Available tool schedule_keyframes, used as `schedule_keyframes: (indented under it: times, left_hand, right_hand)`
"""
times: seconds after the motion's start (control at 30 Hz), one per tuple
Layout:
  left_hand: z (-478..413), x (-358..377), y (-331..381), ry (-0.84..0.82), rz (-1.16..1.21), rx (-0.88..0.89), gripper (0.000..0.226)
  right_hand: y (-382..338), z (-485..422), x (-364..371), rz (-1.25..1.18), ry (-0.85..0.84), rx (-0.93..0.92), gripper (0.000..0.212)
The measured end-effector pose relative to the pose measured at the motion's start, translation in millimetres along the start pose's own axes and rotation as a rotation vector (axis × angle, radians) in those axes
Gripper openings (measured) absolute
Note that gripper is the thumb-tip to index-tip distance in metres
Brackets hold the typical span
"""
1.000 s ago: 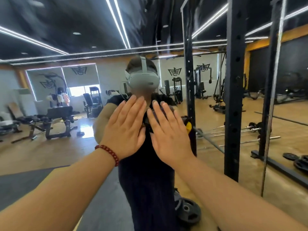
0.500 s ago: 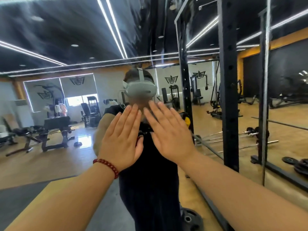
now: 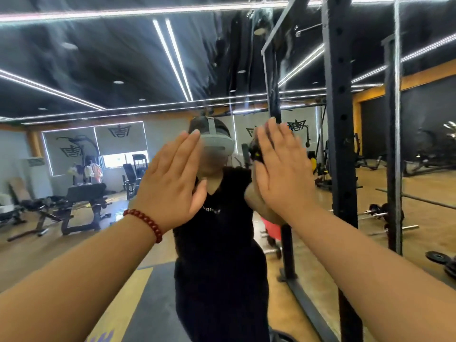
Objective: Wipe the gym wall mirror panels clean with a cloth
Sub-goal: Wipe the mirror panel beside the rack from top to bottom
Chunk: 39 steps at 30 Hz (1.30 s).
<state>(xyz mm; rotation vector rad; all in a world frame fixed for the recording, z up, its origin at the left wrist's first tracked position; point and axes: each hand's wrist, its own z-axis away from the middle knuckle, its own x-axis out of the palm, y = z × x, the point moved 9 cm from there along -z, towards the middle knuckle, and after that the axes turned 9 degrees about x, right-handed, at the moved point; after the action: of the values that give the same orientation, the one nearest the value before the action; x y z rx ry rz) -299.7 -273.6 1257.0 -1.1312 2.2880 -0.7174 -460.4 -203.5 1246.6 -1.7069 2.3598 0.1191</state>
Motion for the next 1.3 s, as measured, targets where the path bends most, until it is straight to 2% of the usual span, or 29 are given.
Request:
schedule_keyframes:
  times: [0.07, 0.13, 0.23, 0.3, 0.33, 0.37, 0.47, 0.5, 0.53, 0.57, 0.67, 0.7, 0.73, 0.77, 0.87, 0.93, 0.97, 1.07, 1.1, 1.13, 1.2, 1.3]
  left_hand:
    - [-6.7, 2.6, -3.5, -0.006, -0.013, 0.007, 0.069]
    - [-7.2, 3.8, -2.7, 0.009, -0.017, 0.002, 0.069]
    - [-5.8, 3.3, -2.3, 0.018, -0.014, -0.005, 0.069]
    - [-4.8, 4.4, -3.0, 0.007, -0.01, -0.007, 0.071]
    - [-4.3, 5.3, -3.0, 0.001, -0.013, -0.009, 0.071]
    - [-3.7, 6.4, -2.5, -0.008, -0.019, -0.009, 0.072]
    - [-4.2, 6.7, -2.6, -0.026, -0.043, -0.017, 0.072]
    - [-4.7, 5.6, -2.8, -0.026, -0.042, -0.018, 0.072]
    - [-5.4, 4.6, -3.0, -0.024, -0.038, -0.018, 0.071]
    - [-5.5, 4.0, -3.3, -0.026, -0.033, -0.021, 0.071]
    - [-4.3, 4.3, -3.7, -0.044, -0.012, -0.026, 0.07]
    - [-4.3, 4.6, -4.5, -0.047, -0.005, -0.025, 0.07]
    - [-4.4, 4.6, -4.8, -0.05, 0.0, -0.019, 0.07]
    - [-4.8, 3.6, -5.0, -0.049, 0.005, -0.013, 0.07]
    - [-10.7, -6.4, -7.1, -0.002, 0.064, -0.035, 0.066]
    - [-26.7, -17.8, -19.2, 0.057, 0.113, -0.088, 0.061]
    - [-38.0, -22.6, -29.0, 0.081, 0.117, -0.116, 0.06]
    - [-74.7, -26.2, -58.9, 0.068, 0.046, -0.115, 0.063]
    - [-82.7, -22.9, -64.7, 0.032, 0.021, -0.107, 0.065]
    - [-87.2, -19.1, -68.0, 0.003, -0.001, -0.1, 0.066]
    - [-87.5, -13.6, -68.5, -0.009, -0.029, -0.096, 0.066]
    - [-83.9, -11.1, -67.9, 0.004, -0.05, -0.108, 0.066]
  right_hand:
    - [14.7, -10.9, -6.5, -0.042, 0.034, 0.234, 0.063]
    - [-12.3, -6.4, -5.2, -0.041, 0.062, 0.251, 0.063]
    - [-73.4, 10.4, 7.2, -0.027, 0.031, -0.118, 0.061]
    - [-73.2, 9.7, 8.5, 0.01, -0.008, -0.266, 0.059]
    - [-57.2, 2.3, 12.3, 0.032, -0.02, -0.239, 0.06]
    - [-35.6, -9.2, 10.8, 0.027, -0.007, -0.129, 0.06]
    - [27.2, -37.5, -4.3, -0.104, 0.092, 0.354, 0.061]
    - [25.5, -39.0, -6.7, -0.097, 0.107, 0.434, 0.062]
    - [12.0, -39.4, -8.3, -0.067, 0.106, 0.439, 0.062]
    - [-11.5, -38.8, -9.5, -0.05, 0.104, 0.354, 0.062]
    - [-77.5, -25.3, 1.2, -0.001, 0.017, -0.161, 0.059]
    - [-76.6, -26.9, 1.9, 0.028, -0.011, -0.255, 0.059]
    - [-62.1, -35.9, 0.8, 0.043, -0.02, -0.259, 0.059]
    - [-41.9, -48.2, -4.8, 0.039, -0.002, -0.184, 0.059]
    - [20.3, -79.0, -28.3, -0.045, 0.059, 0.281, 0.058]
    - [8.9, -82.0, -29.4, -0.048, 0.082, 0.38, 0.061]
    - [-11.2, -81.1, -26.5, -0.049, 0.091, 0.31, 0.061]
    - [-71.5, -68.2, -9.7, 0.005, 0.047, -0.196, 0.059]
    - [-70.8, -69.4, -7.0, 0.046, 0.025, -0.31, 0.059]
    - [-59.2, -75.7, -7.7, 0.071, 0.01, -0.336, 0.059]
    - [-18.8, -96.6, -18.9, 0.049, 0.025, -0.167, 0.057]
    - [25.5, -118.0, -37.9, -0.033, 0.085, 0.257, 0.059]
